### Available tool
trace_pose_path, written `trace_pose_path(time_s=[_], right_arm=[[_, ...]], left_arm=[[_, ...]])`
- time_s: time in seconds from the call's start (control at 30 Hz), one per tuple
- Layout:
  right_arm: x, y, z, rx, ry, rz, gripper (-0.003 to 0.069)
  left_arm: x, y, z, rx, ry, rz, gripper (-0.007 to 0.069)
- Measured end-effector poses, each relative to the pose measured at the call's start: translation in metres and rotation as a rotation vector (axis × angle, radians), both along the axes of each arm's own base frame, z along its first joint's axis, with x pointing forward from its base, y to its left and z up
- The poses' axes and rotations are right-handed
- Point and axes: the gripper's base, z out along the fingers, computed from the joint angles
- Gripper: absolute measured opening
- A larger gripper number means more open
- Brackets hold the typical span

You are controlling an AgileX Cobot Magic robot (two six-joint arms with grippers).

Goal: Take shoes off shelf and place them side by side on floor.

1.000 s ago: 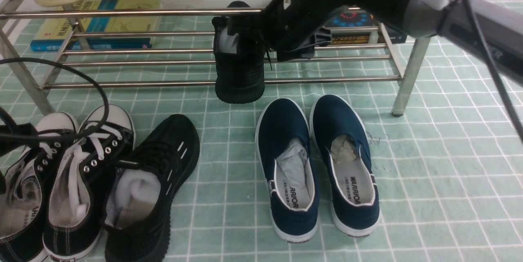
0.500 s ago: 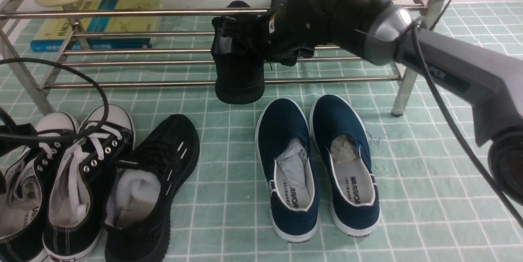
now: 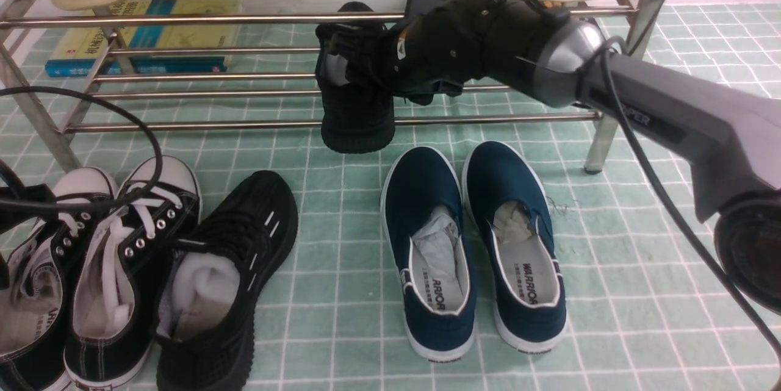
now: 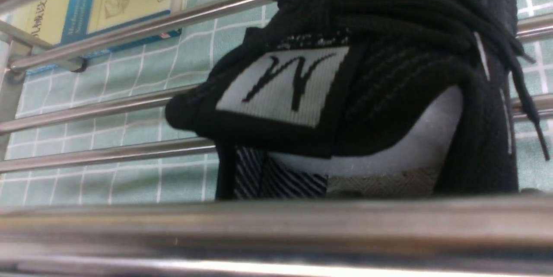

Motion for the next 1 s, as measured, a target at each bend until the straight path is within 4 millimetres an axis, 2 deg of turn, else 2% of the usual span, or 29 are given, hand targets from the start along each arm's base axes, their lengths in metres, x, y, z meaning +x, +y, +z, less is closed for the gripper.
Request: trace_pose_path(time_s=[0.1, 0.17, 0.27, 0.33, 0.4, 0.47, 0.57, 0.63, 0.73, 0.9, 0.97, 1.0], right_arm=[[0.001, 0.0, -0.001, -0.003, -0.004, 0.0, 0.0443], [0.001, 0.0, -0.001, -0.01, -0.004, 0.001, 0.0393], [-0.001, -0.001, -0.001, -0.041, 0.006, 0.016, 0.0238], [-0.005, -0.003, 0.003, -0.063, 0.023, 0.035, 0.0105], [-0.01, -0.005, 0.009, -0.076, 0.051, 0.054, 0.0053], [-0.016, -0.008, 0.018, -0.095, 0.08, 0.077, 0.0058], [-0.035, -0.015, 0.048, -0.119, 0.123, 0.136, 0.0059], [-0.043, -0.018, 0.06, -0.128, 0.131, 0.16, 0.0059], [-0.068, -0.022, 0.084, -0.182, 0.178, 0.224, 0.0059], [-0.097, -0.017, 0.096, -0.298, 0.224, 0.288, 0.0059], [-0.118, -0.012, 0.103, -0.383, 0.239, 0.308, 0.0059], [-0.12, -0.012, 0.105, -0.388, 0.235, 0.304, 0.0059]], left_arm=[[0.0, 0.0, 0.0, 0.0, 0.0, 0.0, 0.008], [0.0, 0.0, 0.0, 0.0, 0.0, 0.0, 0.0084], [0.0, 0.0, 0.0, 0.0, 0.0, 0.0, 0.0087], [0.0, 0.0, 0.0, 0.0, 0.0, 0.0, 0.0088], [0.0, 0.0, 0.0, 0.001, 0.001, 0.0, 0.0088], [0.0, 0.0, 0.0, 0.001, 0.001, 0.0, 0.0088], [0.0, 0.0, 0.0, 0.001, 0.001, 0.0, 0.009], [0.0, 0.0, 0.0, 0.001, 0.001, 0.0, 0.0091], [0.0, 0.0, 0.0, 0.003, 0.002, -0.001, 0.0097], [0.0, 0.001, 0.0, 0.008, 0.004, -0.001, 0.0103], [0.0, 0.001, 0.0, 0.008, 0.004, -0.001, 0.0106], [0.0, 0.001, 0.0, 0.008, 0.004, -0.001, 0.0107]])
